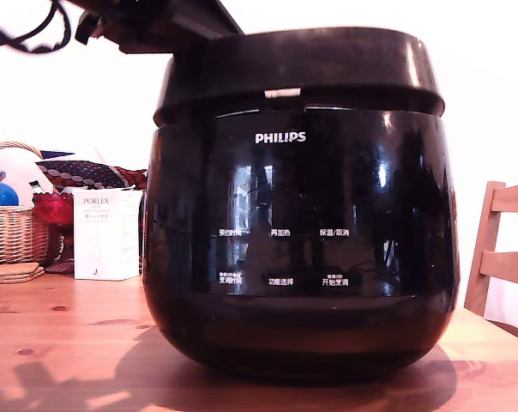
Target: Close the rice cooker by pressing the lid down with medium force
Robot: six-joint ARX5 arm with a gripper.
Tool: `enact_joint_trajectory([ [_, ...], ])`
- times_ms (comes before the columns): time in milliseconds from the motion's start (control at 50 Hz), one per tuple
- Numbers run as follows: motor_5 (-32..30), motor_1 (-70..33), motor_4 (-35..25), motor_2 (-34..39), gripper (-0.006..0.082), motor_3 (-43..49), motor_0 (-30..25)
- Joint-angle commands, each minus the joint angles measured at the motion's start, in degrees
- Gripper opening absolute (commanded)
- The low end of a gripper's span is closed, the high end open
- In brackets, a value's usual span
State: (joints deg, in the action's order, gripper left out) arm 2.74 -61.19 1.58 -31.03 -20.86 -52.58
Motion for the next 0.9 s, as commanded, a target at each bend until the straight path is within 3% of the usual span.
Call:
enact_joint_trajectory([
  [0,0.02,-0.61,-0.02,4.04,-0.0022,0.92,-0.33],
  [180,0.46,-0.63,0.37,8.00,-0.0022,-0.76,-0.31],
  [880,0.22,-3.76,-1.55,8.09,-0.0022,9.92,0.94],
])
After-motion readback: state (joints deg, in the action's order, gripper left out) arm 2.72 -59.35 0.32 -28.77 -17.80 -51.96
